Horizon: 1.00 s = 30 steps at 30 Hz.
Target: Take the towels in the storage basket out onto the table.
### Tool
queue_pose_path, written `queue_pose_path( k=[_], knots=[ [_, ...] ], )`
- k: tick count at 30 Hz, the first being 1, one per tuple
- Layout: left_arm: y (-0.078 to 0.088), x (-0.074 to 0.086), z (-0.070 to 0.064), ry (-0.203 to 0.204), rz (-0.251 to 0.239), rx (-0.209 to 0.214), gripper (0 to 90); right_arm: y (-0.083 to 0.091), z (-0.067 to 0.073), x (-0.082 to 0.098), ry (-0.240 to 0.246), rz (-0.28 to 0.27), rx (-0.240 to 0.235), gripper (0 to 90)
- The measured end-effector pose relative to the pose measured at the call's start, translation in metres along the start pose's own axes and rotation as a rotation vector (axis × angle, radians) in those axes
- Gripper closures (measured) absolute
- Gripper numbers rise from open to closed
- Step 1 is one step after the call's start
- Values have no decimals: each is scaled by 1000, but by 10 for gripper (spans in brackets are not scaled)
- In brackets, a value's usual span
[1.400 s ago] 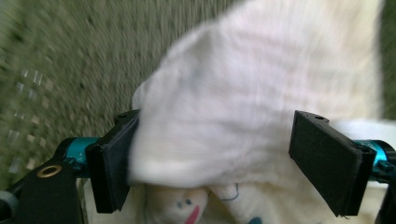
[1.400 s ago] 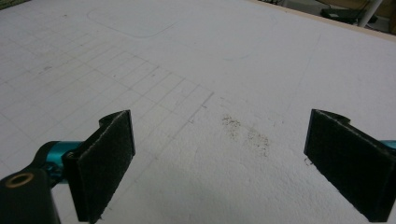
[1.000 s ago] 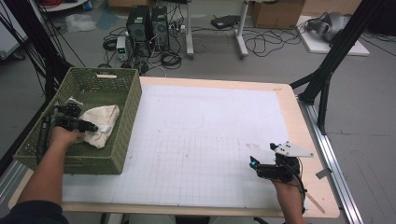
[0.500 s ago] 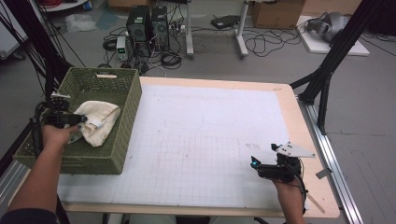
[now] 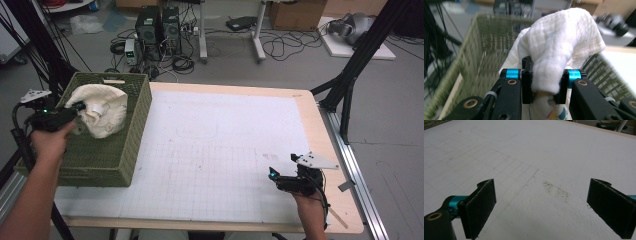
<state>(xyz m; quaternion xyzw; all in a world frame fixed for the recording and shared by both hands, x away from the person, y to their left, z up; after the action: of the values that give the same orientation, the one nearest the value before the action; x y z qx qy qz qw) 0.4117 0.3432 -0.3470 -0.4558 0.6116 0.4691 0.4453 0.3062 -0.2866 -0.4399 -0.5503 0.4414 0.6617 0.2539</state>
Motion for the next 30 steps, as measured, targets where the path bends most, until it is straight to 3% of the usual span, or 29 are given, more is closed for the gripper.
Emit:
queue_pose_path(
  k=[2,4,9,10,11,12,13,15,16,19,20,21,22,24,25,30],
  knots=[
    [8,-16,-8,8,-64,32,737,0,0,-1,-4,-9,-2,80],
    [11,-22,-12,6,-76,47,736,1,0,-2,-2,-16,2,80],
    [22,-47,-36,-22,-141,118,737,0,0,-2,1,-18,-1,80],
    [25,-56,-46,-21,-160,149,736,1,1,-2,-1,-20,-1,80],
    [25,-56,-46,-21,-160,149,737,1,1,-2,-1,-20,-2,79],
    [28,-65,-58,-25,-180,185,737,1,1,-2,-2,-22,-2,79],
    [28,-65,-58,-25,-180,185,736,1,1,-2,-2,-22,-2,79],
    [30,-72,-70,-35,-194,222,736,0,1,-2,-14,-17,-7,79],
    [31,-77,-85,-30,-201,266,736,0,0,-2,-13,-15,-8,79],
    [32,-80,-100,-39,-201,314,735,1,0,-2,-16,-17,-7,79],
    [33,-81,-117,-51,-201,367,735,1,0,-2,-17,-19,-4,79],
    [32,-80,-125,-60,-200,390,735,1,0,-2,-17,-19,-5,79],
    [32,-80,-125,-60,-200,390,735,1,0,-2,-20,-16,-8,79],
    [31,-75,-151,-74,-186,453,734,0,0,-1,-9,-3,-3,79],
    [31,-75,-151,-74,-186,453,734,0,0,-1,-9,-3,-3,79],
    [26,-60,-189,-109,-145,541,731,-2,1,-2,-11,1,-22,79]
  ],
)
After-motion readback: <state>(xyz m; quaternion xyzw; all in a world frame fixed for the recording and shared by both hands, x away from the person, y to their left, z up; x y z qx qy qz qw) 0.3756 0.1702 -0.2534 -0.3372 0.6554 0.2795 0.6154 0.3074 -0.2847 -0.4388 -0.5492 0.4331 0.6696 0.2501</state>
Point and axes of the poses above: each handheld gripper's, and its own axes: y roughly backward along the jaws, x roughly out of its underside, z roughly to its left, the point moved 6 cm from there along -y, roughly forward along the jaws, and after that the axes turned 12 degrees about -z, right-handed, at the moved point
